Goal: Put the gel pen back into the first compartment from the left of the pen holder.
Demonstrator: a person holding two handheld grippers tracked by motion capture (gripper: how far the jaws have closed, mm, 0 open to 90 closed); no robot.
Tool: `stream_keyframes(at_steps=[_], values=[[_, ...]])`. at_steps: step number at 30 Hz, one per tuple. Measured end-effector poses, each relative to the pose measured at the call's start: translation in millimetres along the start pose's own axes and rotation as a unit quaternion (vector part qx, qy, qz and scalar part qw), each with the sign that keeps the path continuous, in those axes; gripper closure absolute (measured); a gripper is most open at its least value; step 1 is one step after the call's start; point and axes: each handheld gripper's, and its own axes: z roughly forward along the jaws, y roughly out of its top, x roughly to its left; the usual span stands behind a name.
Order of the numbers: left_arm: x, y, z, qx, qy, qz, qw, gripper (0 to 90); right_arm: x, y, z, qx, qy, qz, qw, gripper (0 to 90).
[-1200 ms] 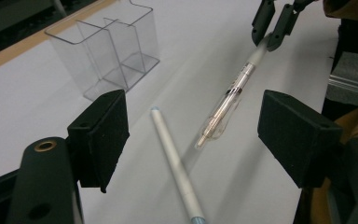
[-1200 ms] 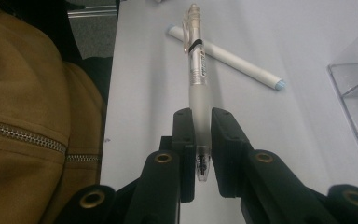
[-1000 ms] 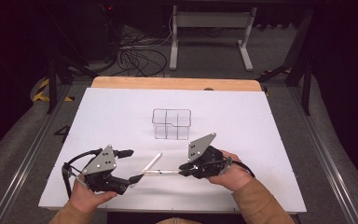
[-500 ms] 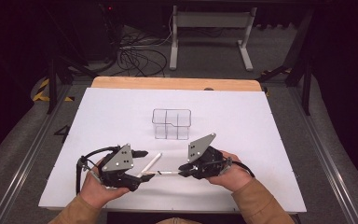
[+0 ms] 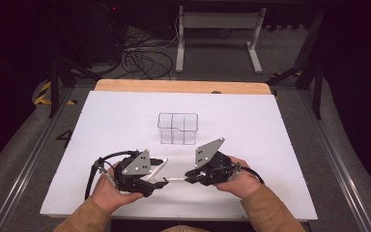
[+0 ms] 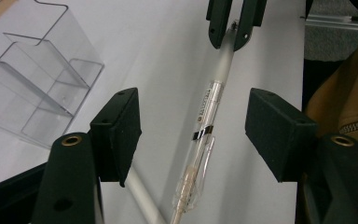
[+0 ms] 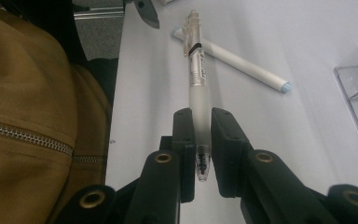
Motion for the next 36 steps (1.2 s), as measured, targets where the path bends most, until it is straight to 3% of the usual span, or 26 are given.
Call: stream_keyframes(at_steps=[10, 18, 25, 36], values=[[2.9, 4.2, 13.4, 0.032, -0.017, 0.015, 0.9992, 46.3, 0.2, -0.1, -0.6, -0.002, 0.002, 0.000, 1.0000, 80.9], [-0.4, 7.6, 22.6, 0.063, -0.017, 0.041, 0.9970, 59.5, 0.3, 0.0, 0.6, -0.002, 0.001, -0.001, 1.0000, 80.9], [-4.0, 9.6, 29.3, 0.086, -0.018, 0.046, 0.9950, 65.5, 1.5, 0.3, 1.3, 0.001, 0.002, 0.001, 1.0000, 80.9], [-4.4, 9.1, 35.0, 0.100, -0.032, 0.059, 0.9928, 75.2, 1.1, 0.3, 2.3, -0.001, 0.000, -0.001, 1.0000, 80.9]])
